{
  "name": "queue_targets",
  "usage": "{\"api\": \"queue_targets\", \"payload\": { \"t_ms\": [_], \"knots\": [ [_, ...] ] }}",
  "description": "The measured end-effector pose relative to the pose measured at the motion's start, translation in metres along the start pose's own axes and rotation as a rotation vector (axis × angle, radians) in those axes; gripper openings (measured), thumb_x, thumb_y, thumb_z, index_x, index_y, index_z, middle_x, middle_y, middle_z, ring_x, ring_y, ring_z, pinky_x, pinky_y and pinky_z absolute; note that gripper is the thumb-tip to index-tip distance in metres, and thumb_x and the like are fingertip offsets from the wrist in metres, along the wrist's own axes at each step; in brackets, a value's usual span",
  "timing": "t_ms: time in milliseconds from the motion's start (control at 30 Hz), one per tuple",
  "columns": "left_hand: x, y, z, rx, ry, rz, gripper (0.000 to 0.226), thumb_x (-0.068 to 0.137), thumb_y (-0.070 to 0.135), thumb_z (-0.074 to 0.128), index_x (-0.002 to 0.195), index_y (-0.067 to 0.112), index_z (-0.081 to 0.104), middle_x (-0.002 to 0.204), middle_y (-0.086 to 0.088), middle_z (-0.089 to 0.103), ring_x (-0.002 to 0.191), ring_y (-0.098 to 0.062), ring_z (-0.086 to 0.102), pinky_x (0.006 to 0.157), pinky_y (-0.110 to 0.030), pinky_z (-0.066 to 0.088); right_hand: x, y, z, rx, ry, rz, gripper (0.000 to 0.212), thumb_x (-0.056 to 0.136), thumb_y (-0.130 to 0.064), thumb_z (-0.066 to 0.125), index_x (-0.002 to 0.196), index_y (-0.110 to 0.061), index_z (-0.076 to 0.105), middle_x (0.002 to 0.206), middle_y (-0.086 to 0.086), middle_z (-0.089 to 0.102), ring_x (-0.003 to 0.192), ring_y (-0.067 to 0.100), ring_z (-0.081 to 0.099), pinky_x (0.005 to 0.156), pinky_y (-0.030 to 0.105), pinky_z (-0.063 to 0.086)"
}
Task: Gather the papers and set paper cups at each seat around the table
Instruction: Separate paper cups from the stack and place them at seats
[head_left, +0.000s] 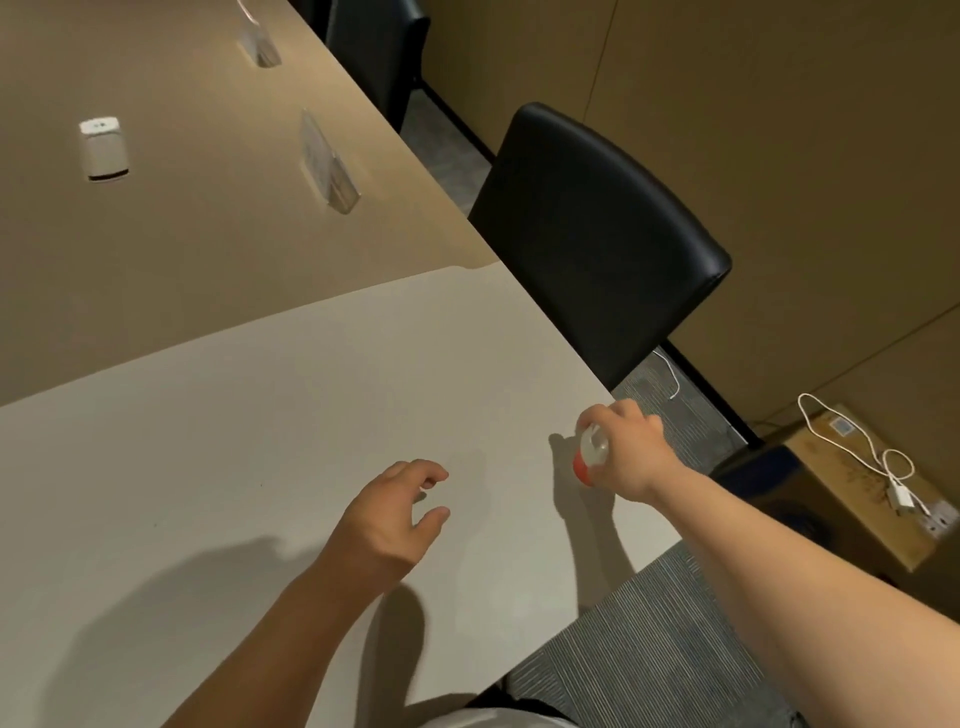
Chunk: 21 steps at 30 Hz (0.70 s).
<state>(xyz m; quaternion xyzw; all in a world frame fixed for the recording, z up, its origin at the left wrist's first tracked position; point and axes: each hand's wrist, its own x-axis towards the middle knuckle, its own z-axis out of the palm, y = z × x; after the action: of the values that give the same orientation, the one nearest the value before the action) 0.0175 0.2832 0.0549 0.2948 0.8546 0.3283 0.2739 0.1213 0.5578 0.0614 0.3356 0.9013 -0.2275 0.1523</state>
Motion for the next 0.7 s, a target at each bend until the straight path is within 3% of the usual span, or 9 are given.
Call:
{"api": "queue_targets", "payload": {
  "t_ms": [133, 267, 333, 400, 567, 633, 700],
  "knots": [
    [-0.003, 0.010, -0.010, 0.079, -0.126, 0.007, 0.063, 0.086, 0.037, 0.069, 0.142, 0.032, 0.042, 0.143, 0.011, 0.049, 0.128, -0.008, 0.052, 0.109, -0.029, 0.041, -0.026, -0.017, -0.005, 0.389, -0.115, -0.090, 0.048, 0.068, -0.017, 0.080, 0.106, -0.036, 0.058, 0.118, 0.006, 0.051, 0.104, 0.024, 0.056, 0.074, 0.028, 0.051],
    [-0.001, 0.043, -0.018, 0.056, -0.234, 0.129, 0.088, 0.076, 0.050, 0.075, 0.149, 0.041, 0.027, 0.154, 0.016, 0.036, 0.137, -0.008, 0.043, 0.109, -0.035, 0.044, -0.062, -0.035, -0.019, 0.617, -0.175, -0.173, 0.058, 0.068, -0.020, 0.081, 0.116, -0.038, 0.054, 0.123, -0.003, 0.054, 0.109, 0.018, 0.055, 0.089, 0.034, 0.054],
    [0.003, 0.064, -0.020, 0.078, -0.235, 0.196, 0.094, 0.071, 0.055, 0.076, 0.148, 0.044, 0.024, 0.149, 0.019, 0.039, 0.130, -0.008, 0.048, 0.101, -0.032, 0.050, -0.076, -0.041, -0.027, 0.678, -0.177, -0.214, 0.065, 0.066, -0.030, 0.084, 0.120, -0.040, 0.050, 0.125, -0.006, 0.054, 0.113, 0.019, 0.055, 0.095, 0.038, 0.053],
    [0.004, 0.088, -0.019, 0.090, -0.248, 0.256, 0.093, 0.067, 0.059, 0.076, 0.145, 0.048, 0.025, 0.141, 0.020, 0.046, 0.118, -0.006, 0.054, 0.095, -0.031, 0.054, -0.092, -0.039, -0.039, 0.760, -0.164, -0.243, 0.068, 0.066, -0.032, 0.086, 0.123, -0.038, 0.049, 0.124, -0.002, 0.055, 0.110, 0.021, 0.058, 0.091, 0.039, 0.056],
    [0.011, 0.135, -0.012, 0.017, -0.236, 0.350, 0.071, 0.066, 0.060, 0.074, 0.127, 0.055, 0.038, 0.114, 0.023, 0.060, 0.098, -0.006, 0.063, 0.082, -0.033, 0.060, -0.115, -0.021, -0.069, 0.864, -0.040, -0.270, 0.065, 0.073, -0.031, 0.084, 0.126, -0.033, 0.047, 0.132, -0.005, 0.052, 0.118, 0.013, 0.059, 0.095, 0.041, 0.056],
    [0.019, 0.154, -0.005, -0.008, -0.186, 0.372, 0.067, 0.065, 0.061, 0.074, 0.124, 0.053, 0.042, 0.109, 0.022, 0.063, 0.094, -0.006, 0.065, 0.080, -0.034, 0.060, -0.118, -0.006, -0.083, 0.815, 0.109, -0.262, 0.052, 0.076, -0.037, 0.080, 0.120, -0.029, 0.052, 0.129, -0.007, 0.055, 0.122, 0.009, 0.056, 0.097, 0.043, 0.055],
    [0.030, 0.175, 0.005, -0.030, -0.124, 0.388, 0.066, 0.063, 0.061, 0.075, 0.122, 0.052, 0.045, 0.105, 0.020, 0.064, 0.091, -0.005, 0.065, 0.078, -0.037, 0.059, -0.121, 0.012, -0.103, 0.746, 0.245, -0.258, 0.026, 0.085, -0.031, 0.073, 0.108, -0.025, 0.063, 0.118, -0.004, 0.063, 0.113, 0.009, 0.061, 0.095, 0.043, 0.054]
  ]
}}
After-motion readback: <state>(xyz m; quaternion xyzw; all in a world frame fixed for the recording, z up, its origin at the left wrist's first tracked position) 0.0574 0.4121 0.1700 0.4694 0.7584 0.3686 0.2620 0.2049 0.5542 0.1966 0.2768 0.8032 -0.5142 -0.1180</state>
